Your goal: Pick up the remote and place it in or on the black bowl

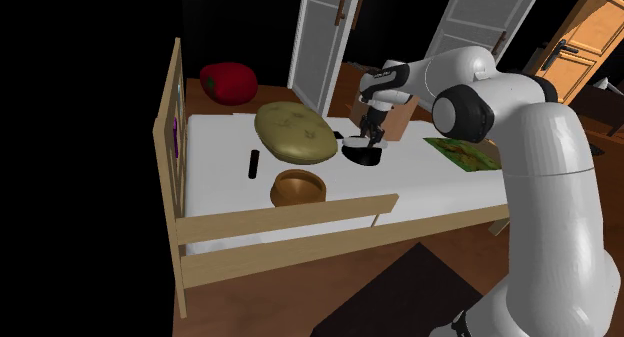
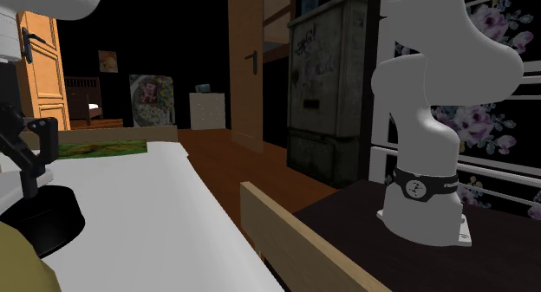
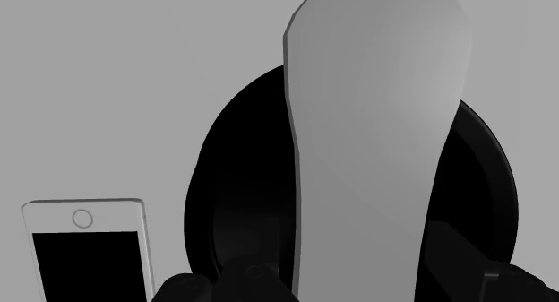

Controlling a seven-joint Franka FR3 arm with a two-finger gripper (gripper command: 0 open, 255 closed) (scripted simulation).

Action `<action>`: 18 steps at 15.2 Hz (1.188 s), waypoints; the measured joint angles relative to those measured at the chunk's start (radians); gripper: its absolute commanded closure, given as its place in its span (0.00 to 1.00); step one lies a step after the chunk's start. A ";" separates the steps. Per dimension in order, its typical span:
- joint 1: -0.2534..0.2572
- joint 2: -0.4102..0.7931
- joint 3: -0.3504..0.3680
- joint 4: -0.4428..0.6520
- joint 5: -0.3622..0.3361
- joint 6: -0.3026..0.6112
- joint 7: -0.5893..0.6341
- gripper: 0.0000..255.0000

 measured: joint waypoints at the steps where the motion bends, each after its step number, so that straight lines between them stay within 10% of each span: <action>1: 0.000 0.000 0.000 0.000 0.000 0.000 0.000 0.00; 18: 0.003 -0.046 -0.016 0.055 -0.024 -0.097 0.015 0.00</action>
